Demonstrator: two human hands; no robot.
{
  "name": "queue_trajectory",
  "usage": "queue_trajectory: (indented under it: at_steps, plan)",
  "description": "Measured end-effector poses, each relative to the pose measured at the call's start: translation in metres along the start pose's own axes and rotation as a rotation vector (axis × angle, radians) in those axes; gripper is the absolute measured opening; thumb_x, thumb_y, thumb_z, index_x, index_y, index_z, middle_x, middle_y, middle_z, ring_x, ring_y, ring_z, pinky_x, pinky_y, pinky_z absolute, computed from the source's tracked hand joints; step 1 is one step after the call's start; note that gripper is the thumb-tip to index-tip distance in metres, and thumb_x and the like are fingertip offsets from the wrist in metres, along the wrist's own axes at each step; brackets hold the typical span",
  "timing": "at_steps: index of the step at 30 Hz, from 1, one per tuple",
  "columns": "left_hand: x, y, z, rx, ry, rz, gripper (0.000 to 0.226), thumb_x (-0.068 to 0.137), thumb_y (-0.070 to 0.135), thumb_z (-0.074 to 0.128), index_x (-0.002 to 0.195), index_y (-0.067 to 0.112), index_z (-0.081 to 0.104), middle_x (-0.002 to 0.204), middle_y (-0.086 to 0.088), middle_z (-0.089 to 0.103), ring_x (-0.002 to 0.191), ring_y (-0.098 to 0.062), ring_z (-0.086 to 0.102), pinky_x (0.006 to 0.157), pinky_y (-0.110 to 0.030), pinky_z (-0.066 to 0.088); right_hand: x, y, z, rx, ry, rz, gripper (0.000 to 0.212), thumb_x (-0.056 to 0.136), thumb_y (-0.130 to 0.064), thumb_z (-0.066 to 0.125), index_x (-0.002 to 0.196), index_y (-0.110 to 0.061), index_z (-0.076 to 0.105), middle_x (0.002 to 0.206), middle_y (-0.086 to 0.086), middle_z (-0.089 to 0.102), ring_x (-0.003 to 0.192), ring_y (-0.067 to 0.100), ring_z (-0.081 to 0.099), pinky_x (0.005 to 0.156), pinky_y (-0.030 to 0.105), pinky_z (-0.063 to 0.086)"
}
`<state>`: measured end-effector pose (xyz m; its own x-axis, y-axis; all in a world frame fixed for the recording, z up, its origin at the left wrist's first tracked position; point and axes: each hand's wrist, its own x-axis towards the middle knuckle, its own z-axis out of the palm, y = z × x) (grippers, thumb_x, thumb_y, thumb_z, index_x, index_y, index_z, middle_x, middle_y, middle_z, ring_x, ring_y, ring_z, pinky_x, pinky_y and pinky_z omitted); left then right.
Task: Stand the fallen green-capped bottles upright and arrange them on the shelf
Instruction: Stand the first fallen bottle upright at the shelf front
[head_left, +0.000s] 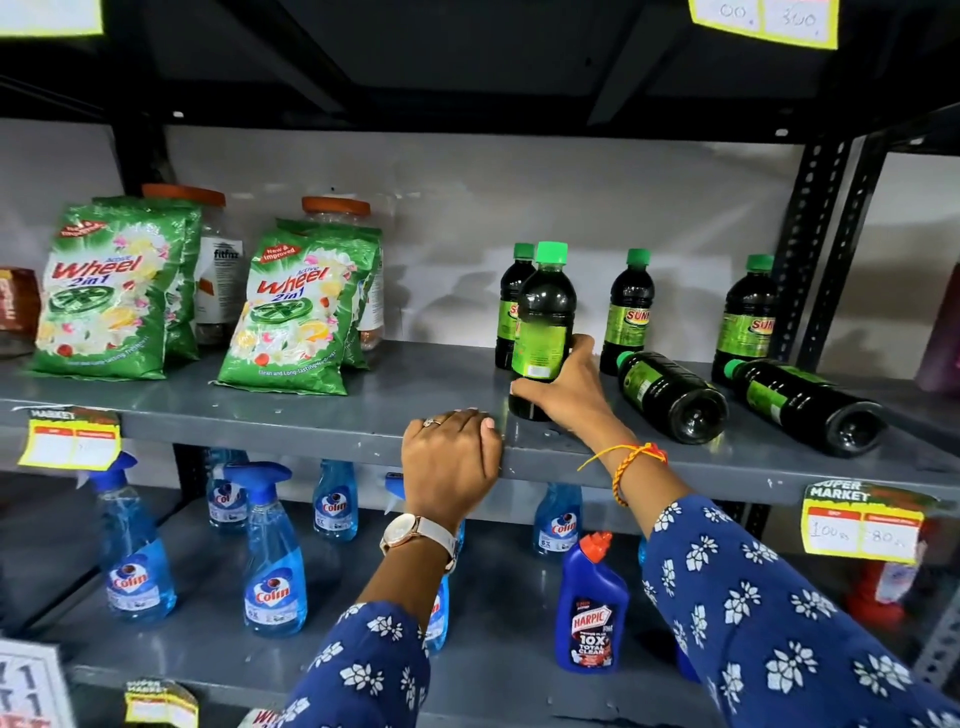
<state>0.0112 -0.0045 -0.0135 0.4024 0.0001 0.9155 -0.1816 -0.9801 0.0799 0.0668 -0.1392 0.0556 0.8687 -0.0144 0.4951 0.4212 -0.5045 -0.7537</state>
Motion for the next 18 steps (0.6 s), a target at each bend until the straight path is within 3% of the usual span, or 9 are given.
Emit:
queue_trajectory:
  at_steps: [2,7,11,14,18]
  plan:
    - [-0.0004,0.0003,0.0001,0.002,-0.002,-0.002,0.038,0.085,0.023,0.037,0.067,0.014,0.07,0.068,-0.002,0.07,0.057,-0.022,0.063,0.058,-0.029,0.042,0.0011,0.0018,-0.0015,0.087,-0.045,0.034,0.06,0.07,-0.018,0.072,0.114,-0.012,0.032,0.105,0.004,0.05,0.099,0.024,0.052,0.076,0.027,0.036]
    - [-0.0008,-0.0004,0.0012,0.0,-0.01,-0.008,0.039,0.085,0.024,0.036,0.069,0.014,0.07,0.07,-0.002,0.07,0.058,-0.021,0.062,0.059,-0.03,0.042,0.0024,0.0055,0.0002,0.16,-0.04,-0.008,0.086,0.057,-0.028,0.085,0.121,-0.015,0.029,0.117,0.005,0.049,0.106,0.021,0.052,0.089,0.033,0.044]
    - [-0.0013,-0.0002,0.0013,0.003,-0.018,-0.008,0.039,0.085,0.024,0.037,0.07,0.014,0.071,0.071,-0.002,0.071,0.059,-0.021,0.063,0.059,-0.029,0.041,0.0015,0.0051,-0.0042,0.216,-0.036,0.011,0.082,0.065,-0.01,0.078,0.129,-0.014,0.026,0.1,0.0,0.054,0.095,0.019,0.054,0.081,0.028,0.041]
    - [-0.0017,-0.0003,0.001,0.011,-0.012,0.003,0.039,0.085,0.025,0.037,0.071,0.014,0.072,0.072,-0.002,0.072,0.061,-0.021,0.064,0.06,-0.028,0.041,0.0023,0.0059,-0.0057,0.286,-0.079,0.054,0.093,0.07,-0.008,0.075,0.141,-0.016,0.015,0.09,-0.013,0.048,0.098,0.017,0.05,0.088,0.029,0.038]
    - [-0.0017,-0.0004,0.0015,0.011,0.0,0.009,0.041,0.086,0.025,0.037,0.073,0.013,0.073,0.075,-0.003,0.073,0.063,-0.021,0.066,0.063,-0.028,0.045,0.0034,0.0081,-0.0041,0.257,-0.074,0.061,0.086,0.065,-0.012,0.082,0.128,-0.01,0.023,0.089,-0.014,0.047,0.095,0.014,0.051,0.083,0.026,0.038]
